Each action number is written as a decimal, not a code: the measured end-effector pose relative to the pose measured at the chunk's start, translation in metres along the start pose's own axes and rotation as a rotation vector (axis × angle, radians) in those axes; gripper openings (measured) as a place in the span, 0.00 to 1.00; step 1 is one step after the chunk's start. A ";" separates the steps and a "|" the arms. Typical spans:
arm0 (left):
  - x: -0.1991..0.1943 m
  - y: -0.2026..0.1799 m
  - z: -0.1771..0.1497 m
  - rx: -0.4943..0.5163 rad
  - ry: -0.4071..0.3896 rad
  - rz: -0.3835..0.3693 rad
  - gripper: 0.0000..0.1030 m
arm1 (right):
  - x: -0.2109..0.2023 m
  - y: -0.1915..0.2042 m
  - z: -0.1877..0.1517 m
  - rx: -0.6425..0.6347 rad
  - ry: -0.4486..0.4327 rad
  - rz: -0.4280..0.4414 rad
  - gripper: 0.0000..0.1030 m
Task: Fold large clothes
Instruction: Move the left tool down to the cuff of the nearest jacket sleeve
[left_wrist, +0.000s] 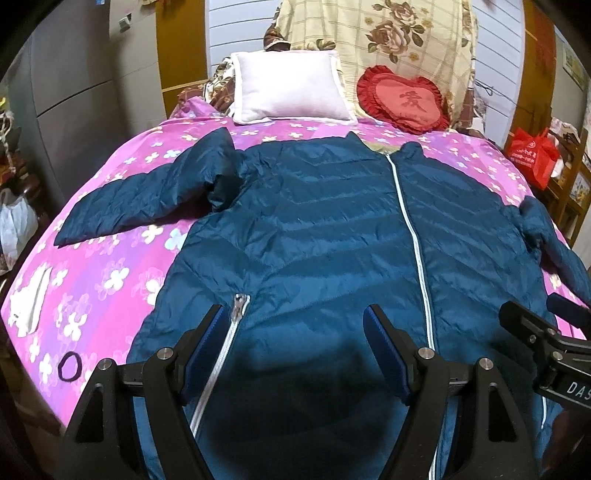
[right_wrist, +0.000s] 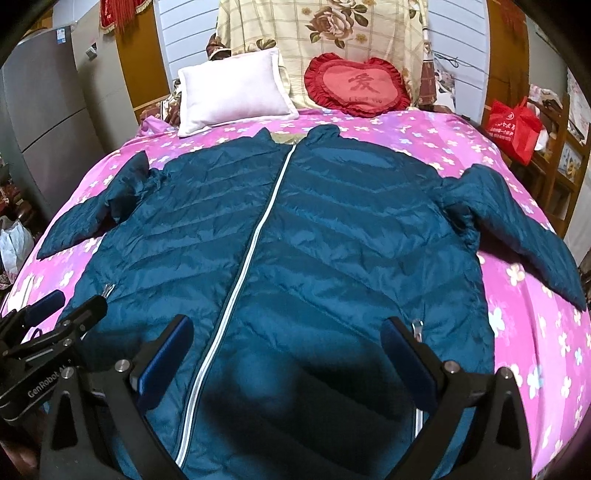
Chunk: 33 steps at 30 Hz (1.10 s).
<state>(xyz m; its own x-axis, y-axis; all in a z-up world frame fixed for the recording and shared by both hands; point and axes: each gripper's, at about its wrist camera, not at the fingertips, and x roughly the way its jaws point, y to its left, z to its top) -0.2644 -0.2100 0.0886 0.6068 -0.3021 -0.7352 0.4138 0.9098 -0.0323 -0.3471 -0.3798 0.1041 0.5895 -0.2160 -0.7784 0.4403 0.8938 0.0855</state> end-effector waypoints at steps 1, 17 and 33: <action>0.003 0.001 0.002 -0.003 0.002 0.003 0.38 | 0.002 0.000 0.002 0.003 -0.003 0.002 1.00; 0.046 0.019 0.029 -0.047 0.040 0.037 0.38 | 0.051 0.020 0.038 -0.024 0.010 0.005 1.00; 0.077 0.038 0.042 -0.066 0.062 0.062 0.38 | 0.093 0.031 0.049 -0.026 0.055 0.033 1.00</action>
<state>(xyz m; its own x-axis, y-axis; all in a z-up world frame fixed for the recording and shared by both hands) -0.1739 -0.2109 0.0589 0.5857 -0.2287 -0.7776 0.3299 0.9436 -0.0290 -0.2450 -0.3917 0.0648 0.5651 -0.1654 -0.8082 0.4031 0.9101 0.0956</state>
